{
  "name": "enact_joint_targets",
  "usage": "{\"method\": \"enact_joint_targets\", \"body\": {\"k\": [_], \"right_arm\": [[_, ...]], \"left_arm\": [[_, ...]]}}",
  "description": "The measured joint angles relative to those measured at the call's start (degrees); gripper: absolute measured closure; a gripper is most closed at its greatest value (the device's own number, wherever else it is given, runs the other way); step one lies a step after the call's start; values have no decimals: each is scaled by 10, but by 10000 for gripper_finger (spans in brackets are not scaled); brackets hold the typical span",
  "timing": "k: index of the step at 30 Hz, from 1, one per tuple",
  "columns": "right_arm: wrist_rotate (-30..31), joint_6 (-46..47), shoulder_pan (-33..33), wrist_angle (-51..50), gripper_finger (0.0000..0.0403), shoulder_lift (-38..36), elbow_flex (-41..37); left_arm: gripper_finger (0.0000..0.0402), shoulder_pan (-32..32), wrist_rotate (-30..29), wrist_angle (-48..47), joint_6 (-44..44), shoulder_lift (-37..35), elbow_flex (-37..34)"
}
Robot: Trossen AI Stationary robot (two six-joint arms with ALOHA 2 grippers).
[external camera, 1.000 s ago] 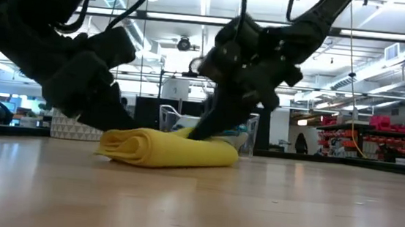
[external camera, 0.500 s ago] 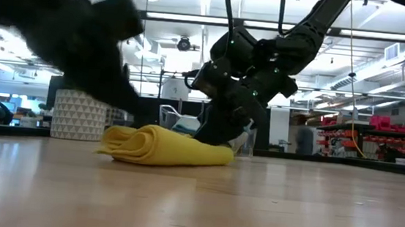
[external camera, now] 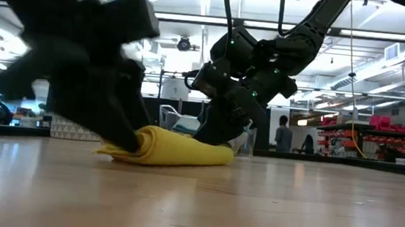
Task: Fold microfiber towels
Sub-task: Stack the folded yellow microfiber cloth on top of the yellow microfiber cloth
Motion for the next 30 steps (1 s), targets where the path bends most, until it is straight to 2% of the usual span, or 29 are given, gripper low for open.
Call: {"method": "enact_joint_targets", "body": {"k": [2, 5, 9, 13, 17, 19, 21, 24, 27, 30], "right_arm": [[0, 0, 0, 0, 380, 0, 0], [0, 0, 0, 0, 380, 0, 0], [0, -3, 0, 1, 380, 0, 0], [0, -5, 0, 2, 380, 0, 0], [-13, -15, 2, 1, 366, -1, 0], [-14, -28, 5, -10, 343, -8, 0], [-10, -45, 11, -45, 310, -27, -1], [27, -69, 27, -107, 253, -72, -1], [105, -107, 62, -150, 195, -114, -1], [170, -139, 112, -128, 148, -130, -14]], "left_arm": [[135, -2, -26, -2, 10, 20, 3], [144, -5, -36, 1, 25, 38, 3], [176, -7, -45, 7, 27, 57, 6], [248, -8, -67, 8, 30, 65, 7], [357, -6, -74, 3, 34, 65, 6], [383, -5, -74, -1, 28, 64, 5], [381, -4, -68, -1, 13, 60, 5], [383, -3, -60, -8, -7, 48, 6], [387, -3, -57, -8, -21, 29, 8], [387, 2, -57, -1, -37, 11, 9]]}}
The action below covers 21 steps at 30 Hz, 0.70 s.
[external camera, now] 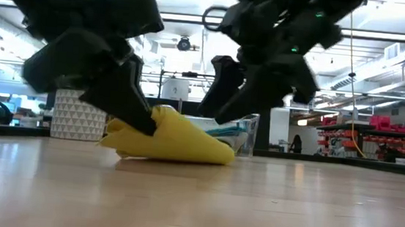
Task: Fold microfiber towels
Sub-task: Stack the folded yellow microfiber cloth on top of the yellow microfiber cloth
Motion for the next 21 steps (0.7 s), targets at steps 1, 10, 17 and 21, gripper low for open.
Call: {"method": "enact_joint_targets", "body": {"k": [1, 10, 17, 21], "right_arm": [[11, -6, 14, 15, 136, 1, -6], [138, 5, 69, 139, 98, 53, -40], [157, 7, 67, 164, 207, 72, -38], [149, 3, 67, 163, 327, 72, -38]], "left_arm": [[386, 1, 0, -3, -4, -5, 0], [387, 12, -3, 19, -11, -16, 0], [387, 12, -3, 34, 0, -16, 1], [373, 13, -3, 34, -5, -18, 1]]}}
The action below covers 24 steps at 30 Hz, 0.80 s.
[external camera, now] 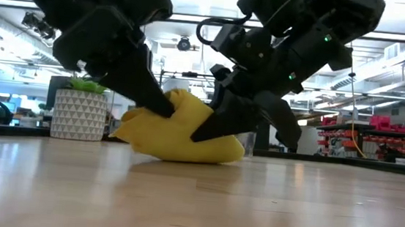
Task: Fold microfiber towels
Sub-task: Stack the folded yellow microfiber cloth on top of the yellow microfiber cloth
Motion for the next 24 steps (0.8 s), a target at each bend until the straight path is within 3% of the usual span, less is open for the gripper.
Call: {"method": "enact_joint_targets", "body": {"k": [3, 8, 13, 17, 24], "right_arm": [[-1, -17, 0, -1, 386, -3, 0], [-8, -22, -32, -50, 369, -37, 15], [-47, -27, -102, -164, 392, -107, 55], [-63, -38, -165, -287, 386, -145, 130], [-58, -75, -304, -396, 386, -140, 255]], "left_arm": [[332, 0, -1, -6, 12, -16, 0], [249, 4, -6, -67, 43, -81, 0], [196, 27, -17, -115, 43, -163, -33], [197, 53, -17, -63, 45, -227, -107], [235, 98, -18, 115, 56, -296, -241]]}}
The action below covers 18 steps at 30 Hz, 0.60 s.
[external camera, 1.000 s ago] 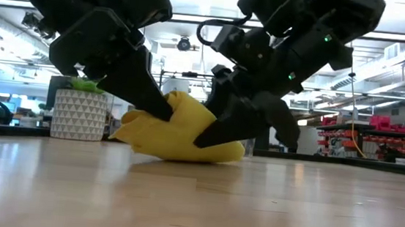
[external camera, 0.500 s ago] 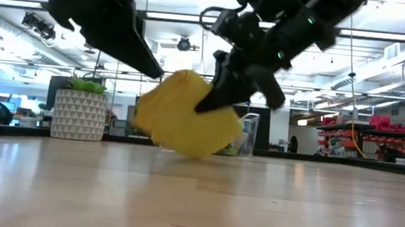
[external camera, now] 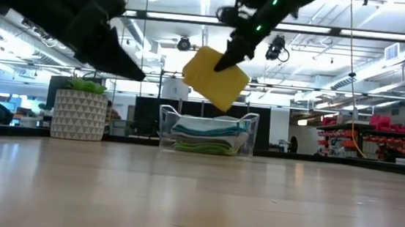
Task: Fold microfiber towels
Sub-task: Stack the folded yellow microfiber cloth on top of the yellow microfiber cloth
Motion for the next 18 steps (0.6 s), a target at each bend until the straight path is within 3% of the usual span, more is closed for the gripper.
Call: {"method": "enact_joint_targets", "body": {"k": [7, 12, 18], "right_arm": [[-2, -33, -94, -53, 386, 47, 79], [-95, -37, -123, -172, 386, 104, 182], [-184, -42, -146, -346, 386, 213, 362]], "left_arm": [[260, 33, 12, 59, 1, -15, -57], [270, 46, 43, 66, 9, -15, -60], [273, 48, 43, 72, 16, -15, -60]]}}
